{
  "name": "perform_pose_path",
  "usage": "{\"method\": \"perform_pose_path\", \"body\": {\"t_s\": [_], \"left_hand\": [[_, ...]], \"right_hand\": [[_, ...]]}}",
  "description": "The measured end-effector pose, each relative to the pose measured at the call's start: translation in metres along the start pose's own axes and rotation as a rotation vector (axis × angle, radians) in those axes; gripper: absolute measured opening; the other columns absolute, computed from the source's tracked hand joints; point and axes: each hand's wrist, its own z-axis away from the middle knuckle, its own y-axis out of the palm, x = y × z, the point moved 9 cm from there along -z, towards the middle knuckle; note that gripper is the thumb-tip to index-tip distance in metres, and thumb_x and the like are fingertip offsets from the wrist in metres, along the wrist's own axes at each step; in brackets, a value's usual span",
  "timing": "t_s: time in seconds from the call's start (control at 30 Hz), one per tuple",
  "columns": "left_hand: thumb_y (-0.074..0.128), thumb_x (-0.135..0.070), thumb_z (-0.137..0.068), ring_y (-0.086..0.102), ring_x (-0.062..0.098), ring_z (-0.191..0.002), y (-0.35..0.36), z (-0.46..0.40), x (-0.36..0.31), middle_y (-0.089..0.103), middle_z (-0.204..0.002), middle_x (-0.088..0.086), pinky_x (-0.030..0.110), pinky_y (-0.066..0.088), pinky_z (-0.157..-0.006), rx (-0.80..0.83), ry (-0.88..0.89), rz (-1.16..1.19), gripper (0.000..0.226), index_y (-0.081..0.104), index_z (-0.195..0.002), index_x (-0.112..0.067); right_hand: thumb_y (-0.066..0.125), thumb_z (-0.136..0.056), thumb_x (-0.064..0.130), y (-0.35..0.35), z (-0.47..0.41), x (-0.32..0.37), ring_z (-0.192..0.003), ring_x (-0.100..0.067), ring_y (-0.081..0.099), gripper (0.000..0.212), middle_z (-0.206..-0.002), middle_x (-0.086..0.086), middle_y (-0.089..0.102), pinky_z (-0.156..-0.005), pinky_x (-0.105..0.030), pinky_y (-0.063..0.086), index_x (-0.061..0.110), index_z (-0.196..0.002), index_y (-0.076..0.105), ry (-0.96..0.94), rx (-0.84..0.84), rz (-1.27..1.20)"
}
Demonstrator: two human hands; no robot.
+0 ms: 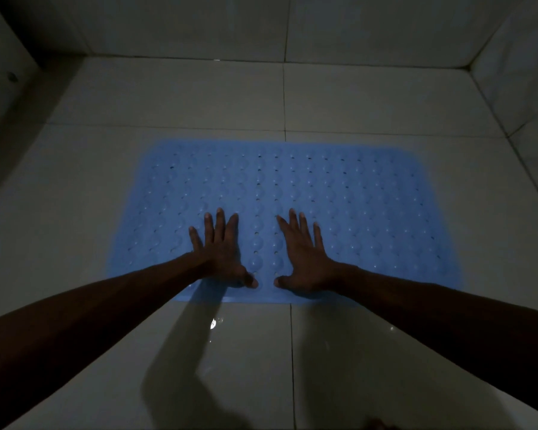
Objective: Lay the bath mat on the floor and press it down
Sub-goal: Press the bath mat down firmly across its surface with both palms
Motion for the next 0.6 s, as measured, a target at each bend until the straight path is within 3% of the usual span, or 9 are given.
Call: {"method": "perform_pose_path", "body": {"t_s": [0.1, 0.2, 0.37, 0.6], "left_hand": [[0.074, -0.08, -0.041, -0.041, 0.036, -0.132, -0.003, 0.001, -0.001, -0.046, -0.145, 0.013, 0.062, -0.022, -0.104, 0.007, 0.006, -0.021, 0.161, -0.034, -0.143, -0.021], [0.074, -0.082, -0.035, -0.043, 0.034, -0.131, -0.009, -0.004, -0.001, -0.047, -0.144, 0.012, 0.06, -0.025, -0.103, 0.012, 0.017, -0.004, 0.165, -0.034, -0.143, -0.021], [0.07, -0.087, -0.031, -0.046, 0.03, -0.129, -0.008, -0.003, 0.001, -0.05, -0.142, 0.007, 0.056, -0.03, -0.099, -0.004, 0.081, 0.036, 0.166, -0.036, -0.142, -0.024], [0.066, -0.08, -0.059, -0.038, 0.024, -0.137, -0.009, -0.013, 0.008, -0.039, -0.151, 0.002, 0.055, -0.023, -0.109, -0.065, 0.053, 0.159, 0.135, -0.021, -0.15, -0.029]], "right_hand": [[0.073, -0.078, 0.053, 0.001, 0.001, 0.001, -0.14, -0.028, -0.037, 0.128, -0.153, -0.008, -0.041, -0.116, -0.052, -0.021, 0.022, -0.149, -0.029, -0.009, 0.009, -0.018], [0.075, -0.067, 0.067, -0.002, -0.008, -0.022, -0.14, -0.022, -0.038, 0.138, -0.153, -0.004, -0.04, -0.115, -0.047, -0.023, 0.025, -0.15, -0.027, 0.054, 0.012, -0.105], [0.063, -0.078, 0.069, -0.001, -0.018, -0.038, -0.142, -0.014, -0.033, 0.121, -0.158, -0.003, -0.033, -0.116, -0.041, -0.023, 0.021, -0.154, -0.018, 0.136, -0.022, -0.163], [0.07, -0.078, 0.061, -0.011, -0.024, -0.028, -0.144, -0.026, -0.032, 0.124, -0.156, -0.008, -0.034, -0.117, -0.049, -0.019, 0.021, -0.153, -0.02, 0.158, -0.005, -0.074]]}}
